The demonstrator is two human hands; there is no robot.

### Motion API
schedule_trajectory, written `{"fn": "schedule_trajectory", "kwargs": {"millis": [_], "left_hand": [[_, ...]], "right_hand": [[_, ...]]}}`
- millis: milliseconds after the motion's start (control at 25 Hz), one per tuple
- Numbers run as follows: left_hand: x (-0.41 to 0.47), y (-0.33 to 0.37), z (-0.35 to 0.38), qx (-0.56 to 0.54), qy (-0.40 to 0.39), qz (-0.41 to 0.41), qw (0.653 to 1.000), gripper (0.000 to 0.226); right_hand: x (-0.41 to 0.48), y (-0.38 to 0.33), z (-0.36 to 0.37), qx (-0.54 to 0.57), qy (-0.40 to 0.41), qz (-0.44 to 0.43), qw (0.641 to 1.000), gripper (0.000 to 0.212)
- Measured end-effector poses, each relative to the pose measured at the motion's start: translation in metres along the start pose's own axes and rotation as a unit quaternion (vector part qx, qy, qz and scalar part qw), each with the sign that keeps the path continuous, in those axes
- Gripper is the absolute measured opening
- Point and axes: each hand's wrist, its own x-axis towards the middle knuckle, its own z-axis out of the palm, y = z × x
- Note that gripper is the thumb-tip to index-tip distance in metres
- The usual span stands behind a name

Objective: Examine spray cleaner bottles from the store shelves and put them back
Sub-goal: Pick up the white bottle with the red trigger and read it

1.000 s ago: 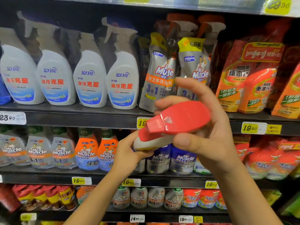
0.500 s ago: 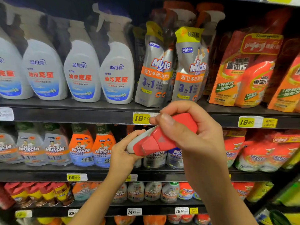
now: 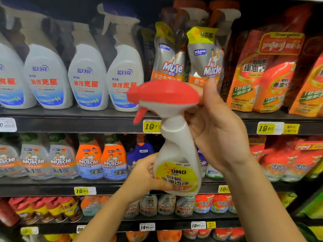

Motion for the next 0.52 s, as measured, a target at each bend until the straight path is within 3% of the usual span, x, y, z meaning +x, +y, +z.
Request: {"fn": "schedule_trajectory", "kwargs": {"millis": [120,160,320,520], "left_hand": [[-0.003,0.012,0.006,-0.032,-0.032,-0.003,0.999,0.056],[-0.005,0.017,0.009,-0.037,-0.034,-0.004,0.999,0.057],[-0.012,0.039,0.018,-0.025,-0.02,-0.011,0.999,0.052],[-0.021,0.067,0.026,-0.002,0.019,-0.019,1.0,0.037]], "right_hand": [[0.017,-0.006,-0.011,-0.075,0.008,-0.012,0.997,0.018],[0.022,-0.006,-0.016,-0.076,0.02,-0.005,0.997,0.021],[0.041,-0.006,-0.031,-0.046,0.058,0.038,0.997,0.019],[0.055,-0.001,-0.042,0.028,0.108,0.078,0.991,0.033]]}}
